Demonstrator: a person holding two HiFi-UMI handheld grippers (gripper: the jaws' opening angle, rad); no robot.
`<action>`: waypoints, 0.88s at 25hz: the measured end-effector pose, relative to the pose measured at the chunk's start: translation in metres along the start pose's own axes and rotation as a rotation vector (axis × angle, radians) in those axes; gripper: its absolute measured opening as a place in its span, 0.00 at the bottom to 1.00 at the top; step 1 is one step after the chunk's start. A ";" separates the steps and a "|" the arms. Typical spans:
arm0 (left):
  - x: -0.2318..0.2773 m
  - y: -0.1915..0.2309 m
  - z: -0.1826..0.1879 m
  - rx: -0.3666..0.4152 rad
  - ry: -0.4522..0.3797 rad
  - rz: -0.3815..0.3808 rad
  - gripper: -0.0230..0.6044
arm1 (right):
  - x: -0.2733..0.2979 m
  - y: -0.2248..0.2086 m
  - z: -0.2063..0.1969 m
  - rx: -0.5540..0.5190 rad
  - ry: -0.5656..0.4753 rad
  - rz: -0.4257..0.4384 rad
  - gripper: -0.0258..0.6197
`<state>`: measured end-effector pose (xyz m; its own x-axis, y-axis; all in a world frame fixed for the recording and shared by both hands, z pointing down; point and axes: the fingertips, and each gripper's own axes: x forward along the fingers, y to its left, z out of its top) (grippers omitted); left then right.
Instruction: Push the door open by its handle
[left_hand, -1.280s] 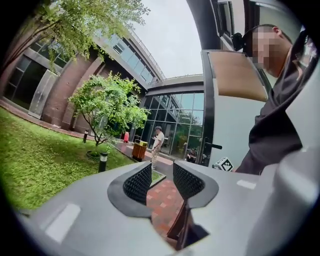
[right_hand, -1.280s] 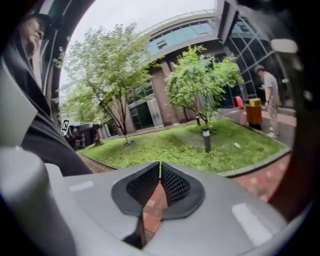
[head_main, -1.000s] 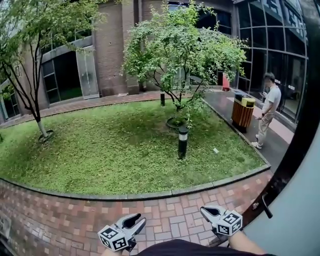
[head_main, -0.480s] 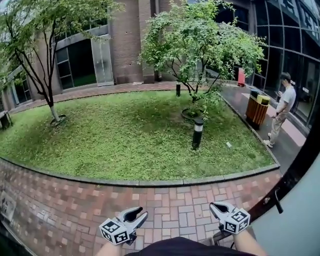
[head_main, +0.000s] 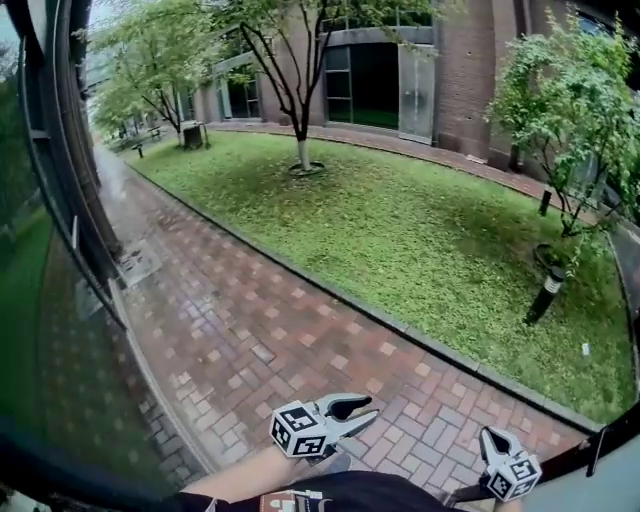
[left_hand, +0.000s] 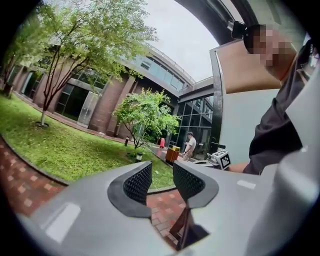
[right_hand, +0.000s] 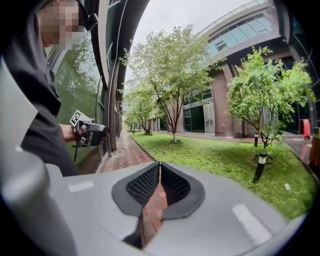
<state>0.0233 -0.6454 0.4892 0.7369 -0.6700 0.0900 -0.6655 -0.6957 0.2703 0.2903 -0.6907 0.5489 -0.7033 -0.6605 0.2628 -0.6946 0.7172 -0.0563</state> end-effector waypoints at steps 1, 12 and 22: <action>-0.007 -0.014 -0.009 -0.011 0.012 0.019 0.25 | -0.008 0.004 -0.005 -0.003 0.013 0.013 0.06; -0.120 -0.137 -0.004 0.052 -0.041 0.134 0.25 | -0.056 0.087 -0.006 -0.123 -0.006 0.138 0.06; -0.279 -0.278 -0.080 0.133 0.046 -0.007 0.25 | -0.143 0.303 -0.030 -0.152 0.036 0.151 0.06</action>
<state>0.0120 -0.2446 0.4659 0.7444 -0.6542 0.1336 -0.6677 -0.7308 0.1418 0.1852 -0.3719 0.5230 -0.7901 -0.5364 0.2966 -0.5488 0.8346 0.0476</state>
